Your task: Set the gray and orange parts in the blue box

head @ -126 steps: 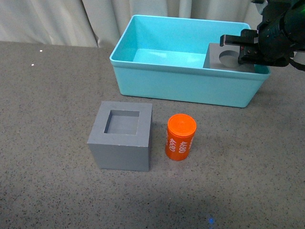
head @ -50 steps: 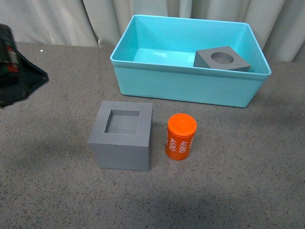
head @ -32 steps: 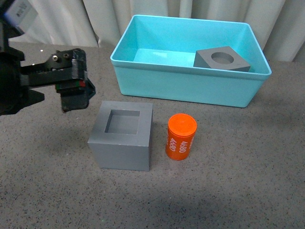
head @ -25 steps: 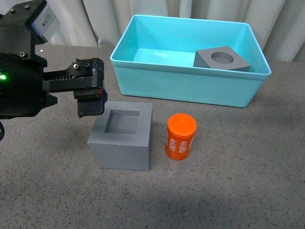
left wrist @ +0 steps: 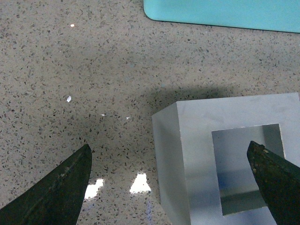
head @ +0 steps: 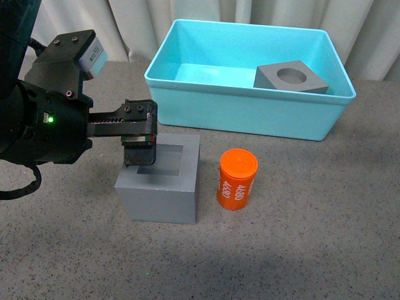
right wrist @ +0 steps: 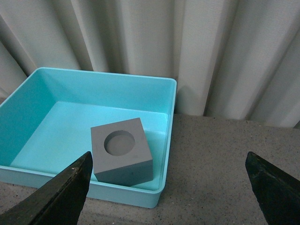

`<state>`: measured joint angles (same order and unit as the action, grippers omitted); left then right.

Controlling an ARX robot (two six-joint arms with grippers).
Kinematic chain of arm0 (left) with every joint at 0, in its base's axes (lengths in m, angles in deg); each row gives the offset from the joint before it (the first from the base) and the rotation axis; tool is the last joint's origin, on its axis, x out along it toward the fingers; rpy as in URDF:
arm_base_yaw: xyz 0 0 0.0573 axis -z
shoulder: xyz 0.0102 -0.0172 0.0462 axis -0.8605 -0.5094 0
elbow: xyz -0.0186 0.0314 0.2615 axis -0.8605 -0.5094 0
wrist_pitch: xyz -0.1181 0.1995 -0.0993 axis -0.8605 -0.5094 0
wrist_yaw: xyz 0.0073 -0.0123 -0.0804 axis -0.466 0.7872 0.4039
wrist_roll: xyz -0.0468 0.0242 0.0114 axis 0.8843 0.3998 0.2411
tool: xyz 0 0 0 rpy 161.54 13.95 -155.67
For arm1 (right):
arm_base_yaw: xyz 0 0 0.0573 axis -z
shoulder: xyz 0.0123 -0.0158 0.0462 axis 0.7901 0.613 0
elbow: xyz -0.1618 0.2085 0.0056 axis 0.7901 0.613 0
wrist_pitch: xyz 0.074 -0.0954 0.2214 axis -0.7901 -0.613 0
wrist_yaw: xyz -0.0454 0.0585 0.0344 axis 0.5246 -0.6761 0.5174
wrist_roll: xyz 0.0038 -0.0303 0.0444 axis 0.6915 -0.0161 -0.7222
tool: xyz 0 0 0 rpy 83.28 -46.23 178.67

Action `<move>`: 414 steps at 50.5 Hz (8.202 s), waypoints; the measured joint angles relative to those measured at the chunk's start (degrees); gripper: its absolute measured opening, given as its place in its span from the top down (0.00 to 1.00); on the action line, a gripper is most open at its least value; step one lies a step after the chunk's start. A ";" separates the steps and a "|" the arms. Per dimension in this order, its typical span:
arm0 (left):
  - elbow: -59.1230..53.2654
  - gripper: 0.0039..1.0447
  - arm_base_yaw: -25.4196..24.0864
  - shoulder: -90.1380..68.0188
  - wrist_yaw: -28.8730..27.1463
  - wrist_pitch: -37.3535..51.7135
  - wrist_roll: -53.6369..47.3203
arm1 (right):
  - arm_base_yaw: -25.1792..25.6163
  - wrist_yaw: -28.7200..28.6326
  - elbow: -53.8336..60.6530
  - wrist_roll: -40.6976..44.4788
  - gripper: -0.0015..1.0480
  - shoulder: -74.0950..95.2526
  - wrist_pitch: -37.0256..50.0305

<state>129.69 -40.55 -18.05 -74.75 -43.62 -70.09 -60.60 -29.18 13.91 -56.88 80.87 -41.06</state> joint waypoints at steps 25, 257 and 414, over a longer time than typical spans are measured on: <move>0.44 0.36 1.11 -2.38 -1.44 -0.87 0.48 | 0.00 0.00 0.00 0.00 0.09 0.00 0.00; -40.11 0.97 -18.71 62.53 0.02 23.47 -13.31 | -0.11 0.11 0.09 0.02 0.09 -0.02 0.00; -40.11 0.06 -18.71 99.84 0.04 -13.05 -13.51 | -20.24 -11.96 -32.74 18.91 0.53 35.52 -50.80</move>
<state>89.58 -59.26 81.80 -74.71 -56.67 -83.59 -80.83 -41.13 -18.84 -37.97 116.39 -91.86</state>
